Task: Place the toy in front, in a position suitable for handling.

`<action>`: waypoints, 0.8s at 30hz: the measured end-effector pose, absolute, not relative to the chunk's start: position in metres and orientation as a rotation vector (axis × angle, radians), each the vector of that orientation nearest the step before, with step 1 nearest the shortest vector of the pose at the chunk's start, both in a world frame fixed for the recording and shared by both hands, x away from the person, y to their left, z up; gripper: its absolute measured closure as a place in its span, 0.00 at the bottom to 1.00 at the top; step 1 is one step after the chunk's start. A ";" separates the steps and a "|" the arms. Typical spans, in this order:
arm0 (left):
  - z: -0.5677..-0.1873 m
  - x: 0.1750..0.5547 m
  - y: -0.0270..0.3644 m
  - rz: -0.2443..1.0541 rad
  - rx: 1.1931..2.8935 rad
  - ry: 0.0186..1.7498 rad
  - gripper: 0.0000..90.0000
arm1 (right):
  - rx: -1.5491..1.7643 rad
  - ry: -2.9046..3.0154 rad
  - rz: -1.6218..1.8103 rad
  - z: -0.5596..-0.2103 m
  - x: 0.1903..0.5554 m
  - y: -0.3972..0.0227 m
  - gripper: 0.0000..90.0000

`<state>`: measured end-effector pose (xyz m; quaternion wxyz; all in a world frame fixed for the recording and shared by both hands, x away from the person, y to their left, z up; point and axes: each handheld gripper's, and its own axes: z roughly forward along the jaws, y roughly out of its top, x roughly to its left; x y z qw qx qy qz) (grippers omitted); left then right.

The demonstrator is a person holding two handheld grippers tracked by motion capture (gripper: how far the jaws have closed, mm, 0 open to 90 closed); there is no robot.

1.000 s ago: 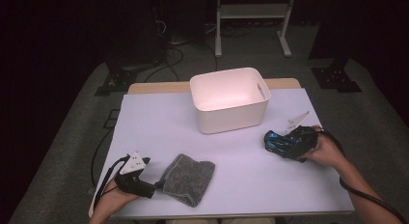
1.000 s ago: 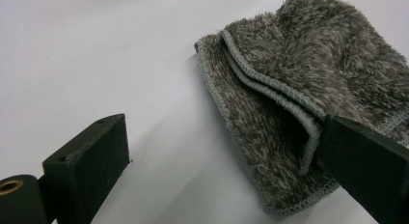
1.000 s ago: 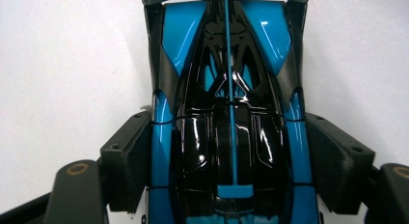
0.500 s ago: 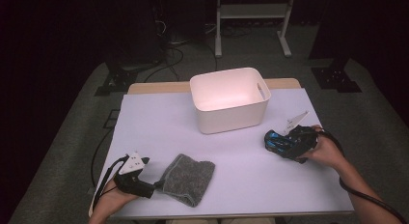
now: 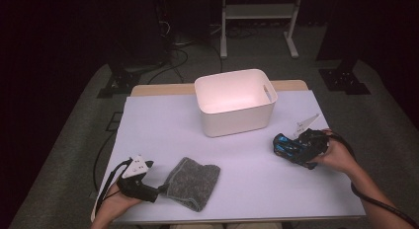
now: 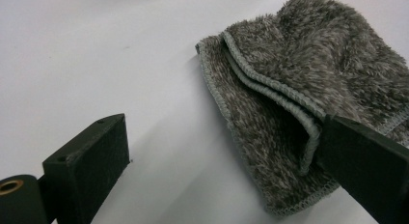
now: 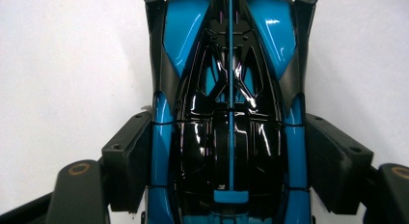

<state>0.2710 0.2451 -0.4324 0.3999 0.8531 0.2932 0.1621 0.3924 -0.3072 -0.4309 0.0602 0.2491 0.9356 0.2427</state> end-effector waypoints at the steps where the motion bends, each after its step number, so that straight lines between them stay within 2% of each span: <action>1: -0.432 0.271 0.245 0.410 2.159 0.742 0.04 | 0.749 2.836 0.734 -0.430 0.392 -0.307 0.28; 15: -0.432 0.271 0.246 0.417 2.155 0.735 0.04 | 0.612 2.873 0.803 -0.398 0.375 -0.286 0.28; 24: -0.429 0.270 0.246 0.421 2.150 0.728 0.04 | 0.366 2.954 0.853 -0.380 0.351 -0.232 0.28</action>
